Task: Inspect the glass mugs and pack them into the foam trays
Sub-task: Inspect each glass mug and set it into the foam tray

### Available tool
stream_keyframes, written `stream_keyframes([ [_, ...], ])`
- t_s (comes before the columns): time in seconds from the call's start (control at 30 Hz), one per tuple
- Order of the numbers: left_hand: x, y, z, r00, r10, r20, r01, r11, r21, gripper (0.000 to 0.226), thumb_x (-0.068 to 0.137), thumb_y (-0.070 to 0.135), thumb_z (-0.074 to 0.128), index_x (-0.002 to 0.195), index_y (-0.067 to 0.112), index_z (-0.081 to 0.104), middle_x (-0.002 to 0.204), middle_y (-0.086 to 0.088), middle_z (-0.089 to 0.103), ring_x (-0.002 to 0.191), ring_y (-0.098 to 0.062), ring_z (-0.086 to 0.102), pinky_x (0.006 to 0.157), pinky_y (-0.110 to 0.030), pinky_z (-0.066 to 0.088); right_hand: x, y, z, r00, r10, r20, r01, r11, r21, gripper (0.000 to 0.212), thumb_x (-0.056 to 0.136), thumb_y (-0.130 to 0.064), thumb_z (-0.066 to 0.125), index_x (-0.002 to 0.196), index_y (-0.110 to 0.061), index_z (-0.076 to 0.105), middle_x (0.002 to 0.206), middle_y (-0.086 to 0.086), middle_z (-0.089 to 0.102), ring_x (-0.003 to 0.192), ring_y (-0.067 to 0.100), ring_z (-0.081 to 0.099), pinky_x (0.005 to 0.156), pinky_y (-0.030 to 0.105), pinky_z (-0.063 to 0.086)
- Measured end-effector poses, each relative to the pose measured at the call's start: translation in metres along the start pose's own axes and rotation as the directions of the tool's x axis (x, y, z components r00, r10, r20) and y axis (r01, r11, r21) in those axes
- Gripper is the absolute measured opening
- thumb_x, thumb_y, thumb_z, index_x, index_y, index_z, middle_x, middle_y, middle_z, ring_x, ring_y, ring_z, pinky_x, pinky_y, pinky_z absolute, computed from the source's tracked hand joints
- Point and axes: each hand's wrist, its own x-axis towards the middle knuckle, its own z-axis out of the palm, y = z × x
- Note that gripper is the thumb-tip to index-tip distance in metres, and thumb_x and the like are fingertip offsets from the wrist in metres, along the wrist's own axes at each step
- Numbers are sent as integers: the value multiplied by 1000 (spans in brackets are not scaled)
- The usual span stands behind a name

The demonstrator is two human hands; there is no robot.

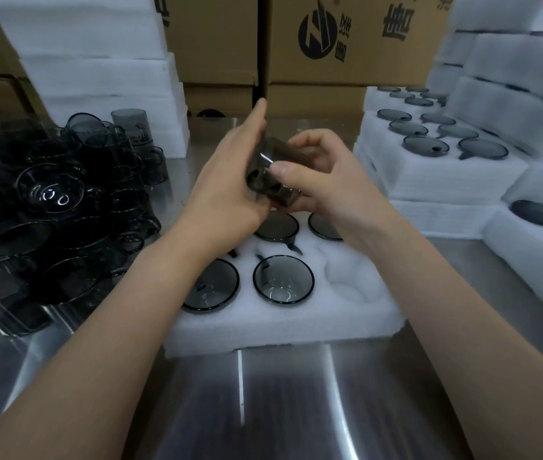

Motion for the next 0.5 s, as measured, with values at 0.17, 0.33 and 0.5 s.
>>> stream_keyframes([
  [0.17,-2,9,4,999,-18,-35,15,995,-103,79,72,19,77,143,20,43,135,4,56,125,-5,53,109,-29,42,3,0,2,1000,4,14,-7,974,225,35,81,-18,64,115,-21,62,108,1,68,98,17,69,76,36,57],
  [0.33,-2,14,0,995,54,-89,-48,997,62,58,68,32,81,120,21,60,100,17,63,93,3,60,83,-9,45,-3,1,9,991,-129,-25,117,954,-276,36,86,-38,67,117,-30,51,103,-15,61,89,-12,61,69,10,50],
  [0.5,-3,18,0,984,86,-154,-79,996,52,49,65,27,81,109,20,61,85,22,60,80,7,57,78,-16,49,-4,-2,13,978,-192,-88,144,910,-389,55,89,-53,49,137,-28,48,105,-25,58,94,-16,57,67,9,49],
])
